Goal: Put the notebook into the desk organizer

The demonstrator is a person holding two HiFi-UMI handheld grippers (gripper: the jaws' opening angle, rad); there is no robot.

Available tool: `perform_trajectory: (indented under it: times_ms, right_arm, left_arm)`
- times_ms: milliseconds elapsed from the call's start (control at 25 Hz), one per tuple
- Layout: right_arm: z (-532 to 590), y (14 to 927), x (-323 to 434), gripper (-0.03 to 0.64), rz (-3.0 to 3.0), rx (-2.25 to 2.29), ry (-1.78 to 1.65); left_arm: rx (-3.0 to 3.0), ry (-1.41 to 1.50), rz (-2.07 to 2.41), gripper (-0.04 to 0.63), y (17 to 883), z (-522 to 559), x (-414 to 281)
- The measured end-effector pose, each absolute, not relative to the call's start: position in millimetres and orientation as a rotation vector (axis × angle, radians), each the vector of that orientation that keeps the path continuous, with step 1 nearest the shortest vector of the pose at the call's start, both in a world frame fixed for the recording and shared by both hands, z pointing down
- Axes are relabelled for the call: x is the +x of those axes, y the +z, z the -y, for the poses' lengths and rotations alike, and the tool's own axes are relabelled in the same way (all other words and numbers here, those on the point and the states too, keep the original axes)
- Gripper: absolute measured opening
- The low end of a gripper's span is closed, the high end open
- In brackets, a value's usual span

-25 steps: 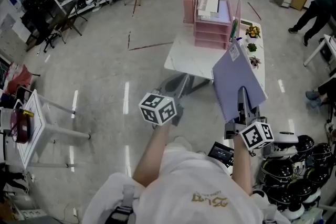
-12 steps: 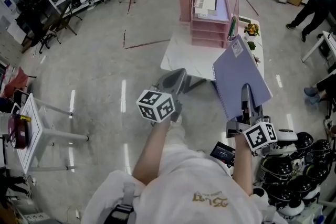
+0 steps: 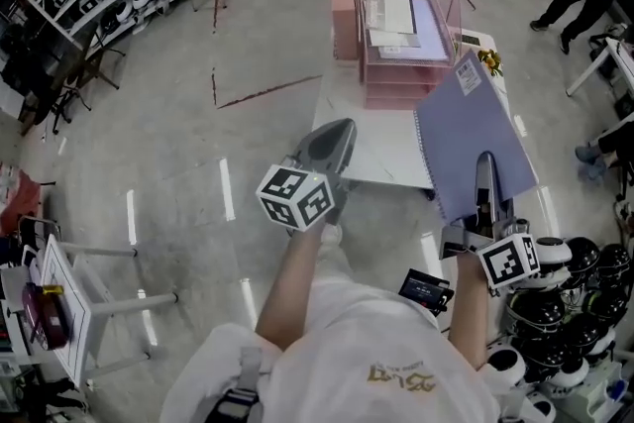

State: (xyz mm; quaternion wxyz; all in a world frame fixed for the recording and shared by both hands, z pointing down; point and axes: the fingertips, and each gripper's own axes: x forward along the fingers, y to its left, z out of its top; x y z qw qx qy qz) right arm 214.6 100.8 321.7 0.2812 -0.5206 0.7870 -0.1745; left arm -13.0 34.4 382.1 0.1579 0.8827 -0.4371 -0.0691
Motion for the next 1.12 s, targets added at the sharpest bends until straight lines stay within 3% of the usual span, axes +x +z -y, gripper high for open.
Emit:
perform_trajectory:
  times_ms: [440,1120]
  right_arm:
    - [47.3,290.9,134.0,0.043,-2.009,-1.534,-0.367]
    - [139.0,306.8,130.0,0.043,-2.003,-1.514,-0.376]
  left_arm:
    - [2.611,-0.164,1.007,0.015,369.3,140.8,-62.9]
    - [2.610,-0.106,0.971,0.015,391.0,235.1,-44.1]
